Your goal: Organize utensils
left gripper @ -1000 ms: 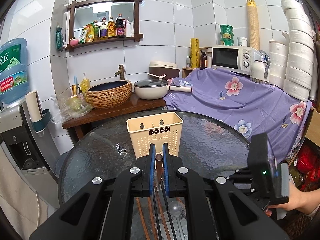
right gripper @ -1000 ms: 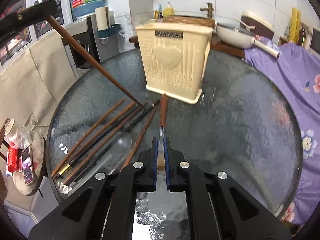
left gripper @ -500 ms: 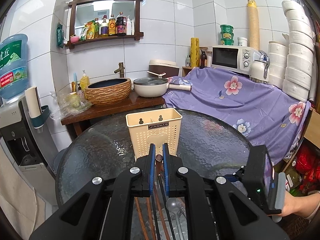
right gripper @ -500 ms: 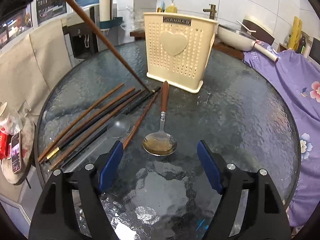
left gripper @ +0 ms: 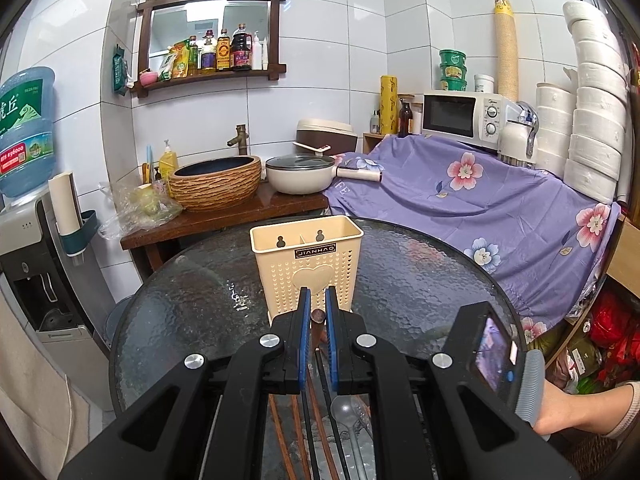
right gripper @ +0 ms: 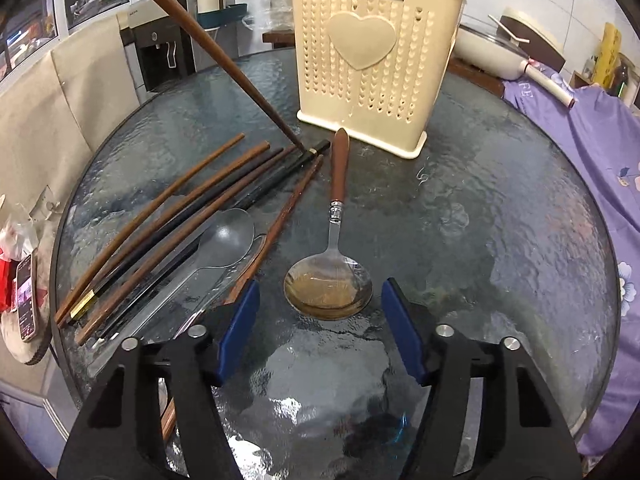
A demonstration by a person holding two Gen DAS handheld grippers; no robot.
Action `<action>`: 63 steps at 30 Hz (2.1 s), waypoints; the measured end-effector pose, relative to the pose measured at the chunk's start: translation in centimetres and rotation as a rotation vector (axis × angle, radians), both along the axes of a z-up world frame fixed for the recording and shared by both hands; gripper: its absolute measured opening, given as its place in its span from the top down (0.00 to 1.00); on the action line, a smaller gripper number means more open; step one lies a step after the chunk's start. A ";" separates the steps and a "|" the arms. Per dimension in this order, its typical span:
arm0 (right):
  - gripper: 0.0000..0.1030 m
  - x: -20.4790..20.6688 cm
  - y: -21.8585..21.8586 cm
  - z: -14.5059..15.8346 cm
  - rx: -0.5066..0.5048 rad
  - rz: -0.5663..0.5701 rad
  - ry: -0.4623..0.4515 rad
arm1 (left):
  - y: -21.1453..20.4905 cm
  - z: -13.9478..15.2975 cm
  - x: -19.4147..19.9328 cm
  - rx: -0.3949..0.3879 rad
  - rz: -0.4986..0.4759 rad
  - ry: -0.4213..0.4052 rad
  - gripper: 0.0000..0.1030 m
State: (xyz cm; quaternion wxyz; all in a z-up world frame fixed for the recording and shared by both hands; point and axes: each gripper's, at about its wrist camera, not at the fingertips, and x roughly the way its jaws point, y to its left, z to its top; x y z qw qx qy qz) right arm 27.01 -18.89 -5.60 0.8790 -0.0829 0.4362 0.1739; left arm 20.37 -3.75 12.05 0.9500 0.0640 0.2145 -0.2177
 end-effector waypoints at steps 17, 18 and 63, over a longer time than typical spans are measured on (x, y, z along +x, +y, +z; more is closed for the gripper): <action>0.53 0.9 -0.5 -0.4 0.026 -0.023 0.001 | 0.0 -0.1 0.0 0.001 0.000 0.001 0.93; 0.53 0.8 -0.5 -0.4 0.028 -0.023 0.001 | 0.0 -0.1 0.0 0.000 0.001 0.001 0.93; 0.54 -2.2 -2.8 10.0 0.101 -0.015 -0.196 | 0.3 -0.1 0.2 -0.008 -0.004 -0.011 0.93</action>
